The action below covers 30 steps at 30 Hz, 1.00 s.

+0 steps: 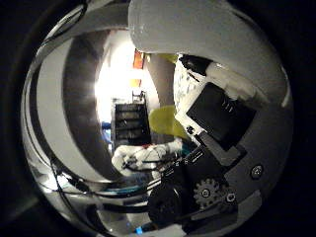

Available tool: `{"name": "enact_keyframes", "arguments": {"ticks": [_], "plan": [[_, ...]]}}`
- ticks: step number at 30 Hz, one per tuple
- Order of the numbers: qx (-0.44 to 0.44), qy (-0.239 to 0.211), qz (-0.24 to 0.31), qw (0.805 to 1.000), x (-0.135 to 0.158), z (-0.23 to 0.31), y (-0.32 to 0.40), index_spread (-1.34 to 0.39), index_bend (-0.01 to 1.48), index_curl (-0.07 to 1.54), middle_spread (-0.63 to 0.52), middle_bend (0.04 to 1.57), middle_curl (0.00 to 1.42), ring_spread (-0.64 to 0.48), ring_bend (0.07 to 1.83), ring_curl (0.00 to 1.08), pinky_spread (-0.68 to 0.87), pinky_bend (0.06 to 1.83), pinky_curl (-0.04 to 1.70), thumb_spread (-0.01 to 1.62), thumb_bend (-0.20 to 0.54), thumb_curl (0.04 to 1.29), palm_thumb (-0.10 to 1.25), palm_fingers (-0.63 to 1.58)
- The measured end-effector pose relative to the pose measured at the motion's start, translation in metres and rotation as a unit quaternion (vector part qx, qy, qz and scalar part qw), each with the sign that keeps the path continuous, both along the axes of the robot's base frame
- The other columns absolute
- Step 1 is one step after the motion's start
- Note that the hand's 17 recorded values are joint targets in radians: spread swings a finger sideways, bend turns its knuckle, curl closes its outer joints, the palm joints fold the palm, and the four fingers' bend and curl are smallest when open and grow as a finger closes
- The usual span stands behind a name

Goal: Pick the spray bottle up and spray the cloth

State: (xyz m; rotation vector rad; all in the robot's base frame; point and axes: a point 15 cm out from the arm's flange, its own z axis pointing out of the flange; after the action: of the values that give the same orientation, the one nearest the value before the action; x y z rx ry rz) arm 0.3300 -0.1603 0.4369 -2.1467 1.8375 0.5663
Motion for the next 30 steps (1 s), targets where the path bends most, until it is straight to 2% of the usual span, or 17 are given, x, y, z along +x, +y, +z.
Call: {"name": "enact_keyframes", "arguments": {"ticks": [6,9,13,21,24,30], "plan": [[-0.126,0.048,0.096,0.986,-0.004,0.006,0.029,-0.17,1.2,0.63,-0.09,1.34,0.58,-0.15,1.44,0.56,-0.2,1.08,1.1,1.08,-0.014,0.58,1.01,1.22],[-0.152,0.06,0.119,0.979,0.0,0.007,0.049,-0.17,1.2,0.63,-0.09,1.34,0.58,-0.15,1.44,0.56,-0.21,1.07,1.11,1.08,-0.014,0.57,1.0,1.22],[-0.175,0.1,0.134,0.97,-0.002,-0.012,0.063,-0.17,1.19,0.63,-0.09,1.34,0.58,-0.15,1.44,0.56,-0.22,1.06,1.13,1.08,-0.015,0.57,1.01,1.22],[-0.26,0.177,0.173,0.934,0.005,-0.056,0.088,-0.17,1.19,0.63,-0.09,1.34,0.58,-0.15,1.44,0.56,-0.23,1.05,1.15,1.09,-0.016,0.55,1.0,1.22],[-0.269,0.176,0.172,0.931,0.019,-0.072,0.091,-0.17,1.19,0.63,-0.09,1.34,0.58,-0.15,1.44,0.56,-0.23,1.04,1.15,1.09,-0.014,0.55,1.01,1.22],[-0.275,0.208,0.17,0.923,0.029,-0.1,0.099,-0.17,1.19,0.63,-0.09,1.34,0.58,-0.15,1.44,0.56,-0.24,1.03,1.18,1.09,-0.015,0.54,1.01,1.22]]}}
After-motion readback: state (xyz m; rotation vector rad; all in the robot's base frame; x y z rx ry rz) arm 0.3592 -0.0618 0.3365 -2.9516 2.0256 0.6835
